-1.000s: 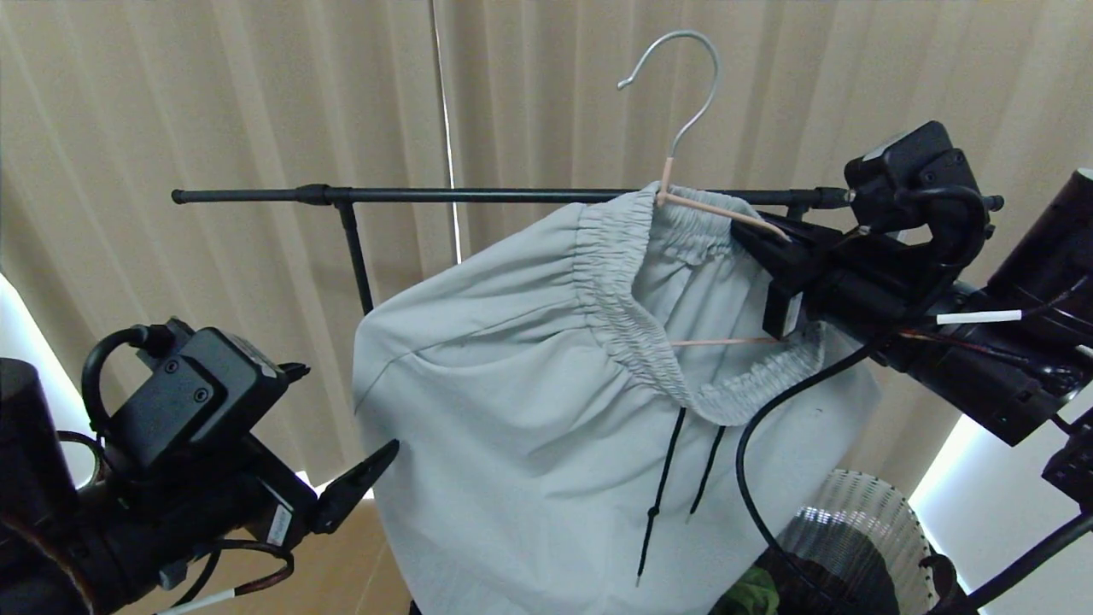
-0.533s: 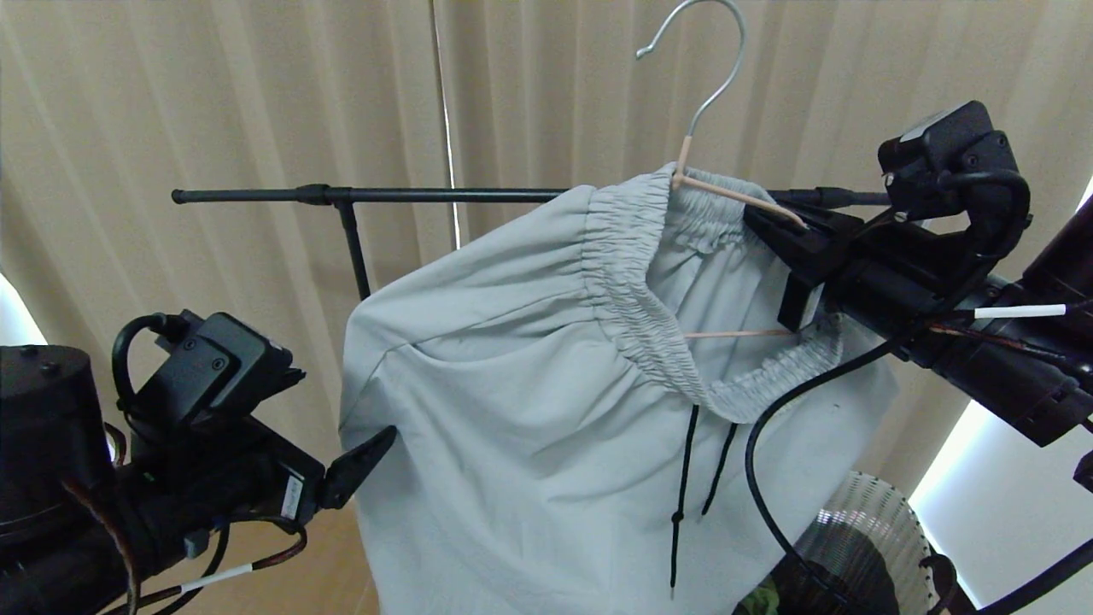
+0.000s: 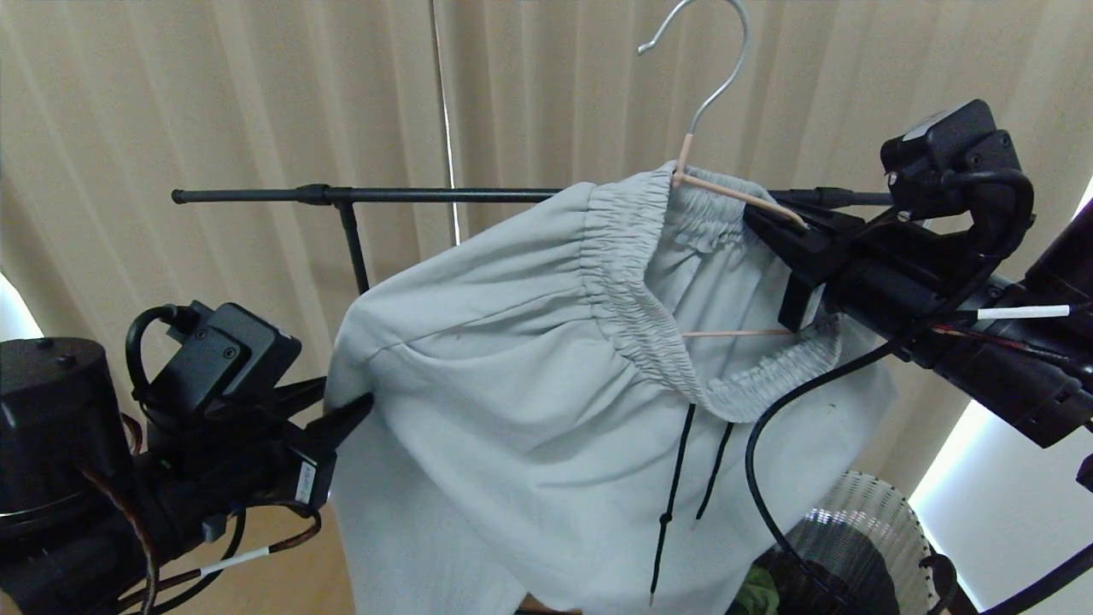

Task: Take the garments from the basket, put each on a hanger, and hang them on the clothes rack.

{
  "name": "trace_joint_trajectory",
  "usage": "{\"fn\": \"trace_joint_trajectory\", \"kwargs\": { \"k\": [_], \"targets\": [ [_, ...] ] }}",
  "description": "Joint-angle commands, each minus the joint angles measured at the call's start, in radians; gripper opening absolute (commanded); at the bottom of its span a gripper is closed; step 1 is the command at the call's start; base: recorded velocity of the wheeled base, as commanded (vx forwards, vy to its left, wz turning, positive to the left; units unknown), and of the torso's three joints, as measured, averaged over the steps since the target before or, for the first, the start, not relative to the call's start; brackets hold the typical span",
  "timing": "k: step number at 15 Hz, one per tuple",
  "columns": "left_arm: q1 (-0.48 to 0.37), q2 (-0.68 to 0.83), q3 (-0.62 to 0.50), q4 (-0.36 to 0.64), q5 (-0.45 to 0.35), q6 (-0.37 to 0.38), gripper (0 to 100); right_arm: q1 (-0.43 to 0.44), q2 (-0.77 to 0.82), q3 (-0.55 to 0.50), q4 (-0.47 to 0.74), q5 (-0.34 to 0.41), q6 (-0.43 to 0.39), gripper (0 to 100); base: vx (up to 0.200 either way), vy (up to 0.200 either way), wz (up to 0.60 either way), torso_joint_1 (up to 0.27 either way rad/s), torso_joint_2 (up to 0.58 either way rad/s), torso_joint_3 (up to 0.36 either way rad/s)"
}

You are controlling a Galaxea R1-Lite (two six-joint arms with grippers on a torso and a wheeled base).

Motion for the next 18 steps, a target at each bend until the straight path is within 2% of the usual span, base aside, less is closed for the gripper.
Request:
{"fn": "trace_joint_trajectory", "kwargs": {
  "k": [1,3,7,11,16,17,18],
  "targets": [
    [0.003,0.023,0.004,-0.001,0.001,0.001,0,0.001,0.001,-0.002,0.0,0.0,-0.001,0,0.0,0.0,0.0,0.0,0.0,0.0],
    [0.033,0.023,0.018,-0.001,0.004,0.014,0,0.001,0.001,-0.001,0.002,-0.003,-0.001,0,0.0,0.0,0.0,0.0,0.0,0.0],
    [0.179,0.015,0.058,-0.003,0.002,0.095,0,-0.025,0.002,0.007,0.009,-0.012,-0.004,0,0.0,0.0,0.0,0.0,0.0,0.0],
    [0.194,0.015,0.091,-0.024,0.005,0.1,0,-0.094,0.002,0.007,0.011,-0.014,-0.005,0,0.0,0.0,0.0,0.0,0.0,0.0],
    [0.187,0.007,0.093,-0.026,0.002,0.098,0,-0.097,0.002,0.013,0.009,-0.012,-0.005,0,0.0,0.0,0.0,0.0,0.0,0.0],
    [0.185,0.004,0.093,-0.026,0.002,0.098,100,-0.097,0.004,0.013,0.009,-0.012,-0.005,0,0.0,0.0,0.0,0.0,0.0,0.0],
    [0.185,0.004,0.09,-0.026,0.002,0.098,100,-0.097,0.004,0.013,0.009,-0.012,-0.005,0,0.0,0.0,0.0,0.0,0.0,0.0]
  ]
}}
